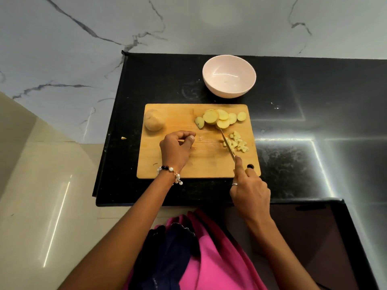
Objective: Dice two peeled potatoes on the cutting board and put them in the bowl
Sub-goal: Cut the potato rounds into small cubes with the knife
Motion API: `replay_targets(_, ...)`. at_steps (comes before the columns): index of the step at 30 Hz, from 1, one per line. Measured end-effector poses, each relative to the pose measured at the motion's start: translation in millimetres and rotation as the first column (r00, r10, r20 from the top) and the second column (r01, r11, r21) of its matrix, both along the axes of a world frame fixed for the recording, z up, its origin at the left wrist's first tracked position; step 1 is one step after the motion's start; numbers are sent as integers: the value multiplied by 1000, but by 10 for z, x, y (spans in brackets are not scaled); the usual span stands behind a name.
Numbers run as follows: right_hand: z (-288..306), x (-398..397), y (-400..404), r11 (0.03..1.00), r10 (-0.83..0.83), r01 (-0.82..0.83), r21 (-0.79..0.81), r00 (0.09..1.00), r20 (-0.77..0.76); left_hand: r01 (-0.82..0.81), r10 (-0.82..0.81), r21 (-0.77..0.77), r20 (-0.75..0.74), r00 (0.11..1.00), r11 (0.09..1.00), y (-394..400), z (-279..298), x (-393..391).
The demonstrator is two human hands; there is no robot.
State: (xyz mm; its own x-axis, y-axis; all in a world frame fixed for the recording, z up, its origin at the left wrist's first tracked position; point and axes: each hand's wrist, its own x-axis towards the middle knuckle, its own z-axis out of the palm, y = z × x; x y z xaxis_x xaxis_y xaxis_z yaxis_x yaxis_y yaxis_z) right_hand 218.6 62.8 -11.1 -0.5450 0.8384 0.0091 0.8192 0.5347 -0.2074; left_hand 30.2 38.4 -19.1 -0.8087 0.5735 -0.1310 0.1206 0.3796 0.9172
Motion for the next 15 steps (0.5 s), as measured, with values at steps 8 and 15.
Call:
replay_targets(8,104,158,133,982,-7,9,191,1000,-12,389,-389,-127,-561,730,913,187,-31,66)
replay_targets(15,126,237,206,964,-21,21,266,1000,-4,417,-638,-499,-695,331,760,285,-83,261)
